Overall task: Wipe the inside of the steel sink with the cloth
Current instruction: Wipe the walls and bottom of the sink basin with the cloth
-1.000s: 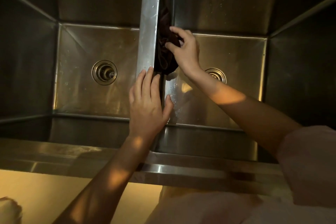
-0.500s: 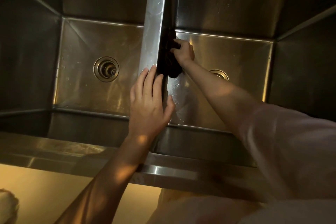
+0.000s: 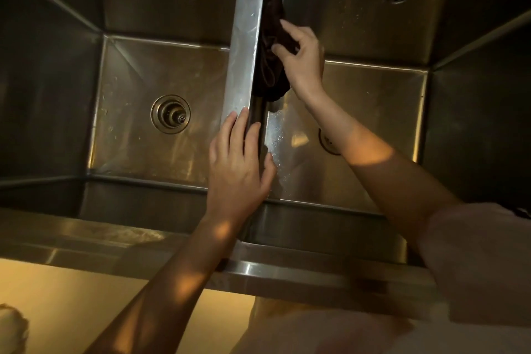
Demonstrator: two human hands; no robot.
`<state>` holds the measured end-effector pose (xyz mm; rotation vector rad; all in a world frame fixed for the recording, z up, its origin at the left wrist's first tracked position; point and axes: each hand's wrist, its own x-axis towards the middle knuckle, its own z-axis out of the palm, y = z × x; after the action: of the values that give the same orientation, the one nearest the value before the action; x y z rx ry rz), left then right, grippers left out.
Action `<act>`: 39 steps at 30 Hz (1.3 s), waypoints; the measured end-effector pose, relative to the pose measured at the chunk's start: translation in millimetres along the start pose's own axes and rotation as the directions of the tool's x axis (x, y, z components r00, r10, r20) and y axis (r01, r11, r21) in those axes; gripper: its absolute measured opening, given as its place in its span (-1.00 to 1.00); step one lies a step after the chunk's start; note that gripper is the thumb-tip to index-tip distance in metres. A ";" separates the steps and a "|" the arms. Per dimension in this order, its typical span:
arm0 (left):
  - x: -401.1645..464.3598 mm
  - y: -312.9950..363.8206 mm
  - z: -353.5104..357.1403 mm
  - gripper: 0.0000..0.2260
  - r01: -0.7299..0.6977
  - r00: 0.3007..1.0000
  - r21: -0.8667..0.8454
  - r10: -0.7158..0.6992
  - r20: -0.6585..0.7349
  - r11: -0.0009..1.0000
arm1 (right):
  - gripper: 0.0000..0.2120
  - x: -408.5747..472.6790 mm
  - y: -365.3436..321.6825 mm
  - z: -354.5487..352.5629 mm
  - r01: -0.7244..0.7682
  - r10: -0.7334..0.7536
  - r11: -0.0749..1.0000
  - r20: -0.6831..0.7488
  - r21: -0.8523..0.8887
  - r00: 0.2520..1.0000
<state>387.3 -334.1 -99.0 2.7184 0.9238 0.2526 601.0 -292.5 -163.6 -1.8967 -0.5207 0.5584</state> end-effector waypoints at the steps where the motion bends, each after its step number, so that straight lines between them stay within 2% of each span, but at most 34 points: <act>1: -0.1 0.4 -0.2 -0.62 0.000 1.000 -0.003 0.000 0.003 1.000 | -0.59 8.2 10.5 4.7 -0.057 0.058 0.998 0.025 -0.019 0.998; 4: 0.1 0.3 0.3 -0.61 0.005 1.000 -0.010 -0.005 0.000 1.000 | -0.55 29.2 47.8 19.7 -0.198 0.213 0.973 0.129 -0.116 0.969; 8: 0.6 0.4 2.3 -0.61 0.003 1.000 -0.002 -0.003 -0.027 1.000 | -0.50 37.9 93.6 32.9 -0.235 0.318 0.922 0.256 -0.308 0.913; 10: 1.3 0.6 2.1 -0.61 0.004 1.000 -0.004 -0.005 -0.025 1.000 | -0.52 41.1 104.4 37.4 -0.247 0.341 0.905 0.243 -0.345 0.908; 14: 1.4 -0.1 1.3 -0.61 0.012 1.000 0.001 -0.012 -0.018 1.000 | -0.56 47.8 97.5 41.6 -0.329 0.382 0.901 0.158 -0.282 0.910; 19: 0.8 -1.5 2.1 -0.62 0.008 1.000 0.006 -0.007 -0.010 1.000 | -0.59 38.2 63.3 31.9 -0.259 0.282 0.938 0.076 -0.229 0.956; 23: 0.1 -0.2 -2.0 -0.62 0.012 1.000 0.063 -0.013 0.008 0.998 | -0.61 26.6 13.8 6.9 -0.097 0.099 0.995 0.060 -0.038 0.993; 26: 8.1 4.3 -7.5 -0.64 0.028 0.997 0.068 -0.023 -0.071 0.997 | -0.61 17.4 -23.3 -15.0 0.041 -0.044 0.997 0.046 0.066 0.998; 28: 24.3 8.8 -11.7 -0.65 0.044 0.989 0.040 -0.038 -0.142 0.998 | -0.60 16.3 -38.1 -22.3 0.100 -0.101 0.992 0.021 0.072 0.995; 31: 62.8 14.4 -15.2 -0.67 0.031 0.987 0.014 -0.029 -0.158 0.999 | -0.61 20.6 -41.8 -17.9 0.101 -0.101 0.994 -0.024 0.038 0.995; 36: 118.5 9.6 -5.6 -0.65 -0.077 0.997 0.037 0.078 -0.029 0.996 | -0.63 36.9 -6.8 -0.2 0.052 -0.054 0.998 -0.066 -0.036 0.996; 39: 127.4 1.2 2.5 -0.65 -0.081 0.997 0.084 0.080 0.016 0.993 | -0.64 46.2 22.2 11.4 0.019 -0.023 0.995 -0.046 -0.093 0.999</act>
<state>488.3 -256.9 -90.8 2.8354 0.8414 0.2158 633.3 -265.2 -194.7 -1.9855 -0.5432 0.4819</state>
